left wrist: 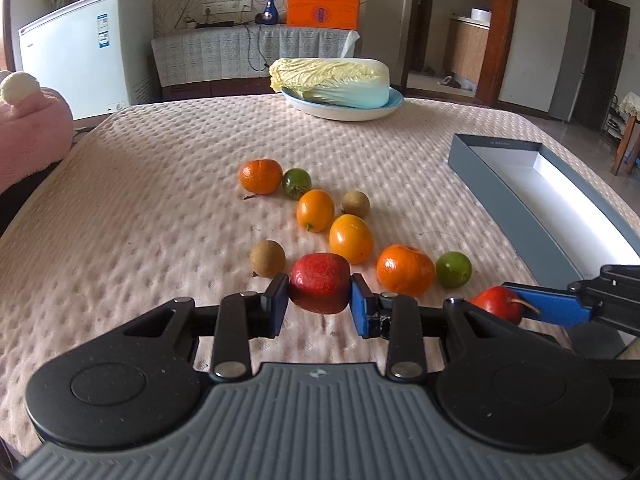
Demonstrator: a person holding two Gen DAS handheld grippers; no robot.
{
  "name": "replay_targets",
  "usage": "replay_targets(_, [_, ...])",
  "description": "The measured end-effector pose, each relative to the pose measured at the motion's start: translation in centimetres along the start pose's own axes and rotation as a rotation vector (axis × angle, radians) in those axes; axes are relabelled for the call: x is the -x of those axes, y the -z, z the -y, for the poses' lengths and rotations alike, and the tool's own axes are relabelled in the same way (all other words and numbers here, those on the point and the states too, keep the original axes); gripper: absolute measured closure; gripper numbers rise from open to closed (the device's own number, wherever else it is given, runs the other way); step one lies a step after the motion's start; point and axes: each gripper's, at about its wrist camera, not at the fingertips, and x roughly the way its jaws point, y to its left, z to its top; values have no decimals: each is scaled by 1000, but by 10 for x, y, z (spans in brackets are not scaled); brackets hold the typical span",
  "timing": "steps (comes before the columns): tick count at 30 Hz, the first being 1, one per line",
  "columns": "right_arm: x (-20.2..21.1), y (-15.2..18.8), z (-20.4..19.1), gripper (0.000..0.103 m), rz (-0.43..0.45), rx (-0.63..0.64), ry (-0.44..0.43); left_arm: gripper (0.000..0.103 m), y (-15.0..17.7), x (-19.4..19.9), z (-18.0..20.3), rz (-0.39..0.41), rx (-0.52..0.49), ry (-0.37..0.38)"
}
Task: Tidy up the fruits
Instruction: 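Lift both held red apples and carry them toward the white box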
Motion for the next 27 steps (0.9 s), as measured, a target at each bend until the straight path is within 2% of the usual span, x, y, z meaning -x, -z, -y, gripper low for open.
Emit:
replay_targets(3, [3, -2, 9, 70, 0, -43, 3, 65, -5, 4, 4, 6, 18, 0])
replay_targets(7, [7, -4, 18, 70, 10, -77, 3, 65, -14, 6, 21, 30, -9, 12])
replay_targets(13, [10, -4, 20, 70, 14, -69, -4, 65, -31, -2, 42, 62, -29, 31])
replay_targets(23, [7, -6, 24, 70, 3, -97, -3, 65, -30, -3, 36, 42, -53, 26])
replay_targets(27, [9, -7, 15, 70, 6, -69, -10, 65, -29, 1, 30, 44, -47, 23])
